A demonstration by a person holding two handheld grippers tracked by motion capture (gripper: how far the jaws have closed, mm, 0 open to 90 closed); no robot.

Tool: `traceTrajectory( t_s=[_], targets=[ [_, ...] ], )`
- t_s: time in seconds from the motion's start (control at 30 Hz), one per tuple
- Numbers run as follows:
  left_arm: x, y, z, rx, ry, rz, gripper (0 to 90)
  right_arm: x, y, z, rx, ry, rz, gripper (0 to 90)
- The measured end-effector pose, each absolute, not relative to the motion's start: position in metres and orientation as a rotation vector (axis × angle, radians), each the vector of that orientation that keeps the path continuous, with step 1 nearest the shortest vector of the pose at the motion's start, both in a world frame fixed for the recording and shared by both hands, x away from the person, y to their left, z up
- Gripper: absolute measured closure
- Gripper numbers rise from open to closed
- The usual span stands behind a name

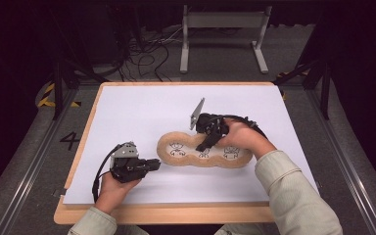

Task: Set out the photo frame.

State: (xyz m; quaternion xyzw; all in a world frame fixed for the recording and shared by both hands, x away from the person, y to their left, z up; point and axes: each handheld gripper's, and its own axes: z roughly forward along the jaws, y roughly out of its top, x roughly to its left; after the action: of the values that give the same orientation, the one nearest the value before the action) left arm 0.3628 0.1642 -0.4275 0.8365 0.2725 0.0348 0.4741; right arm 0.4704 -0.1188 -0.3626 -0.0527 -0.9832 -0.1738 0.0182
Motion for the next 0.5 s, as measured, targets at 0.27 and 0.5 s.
traceTrajectory(
  t_s=[0.27, 0.5],
  targets=[
    [0.363, 0.164, -0.427, 2.045, 0.664, 0.086, 80.4, 0.478, -0.132, -0.353, -0.372, -2.994, -0.727, 26.9],
    [0.363, 0.166, -0.427, 2.033, 0.672, 0.081, 77.8, 0.475, -0.145, -0.345, -0.435, -2.960, -0.851, 17.9]
  ],
)
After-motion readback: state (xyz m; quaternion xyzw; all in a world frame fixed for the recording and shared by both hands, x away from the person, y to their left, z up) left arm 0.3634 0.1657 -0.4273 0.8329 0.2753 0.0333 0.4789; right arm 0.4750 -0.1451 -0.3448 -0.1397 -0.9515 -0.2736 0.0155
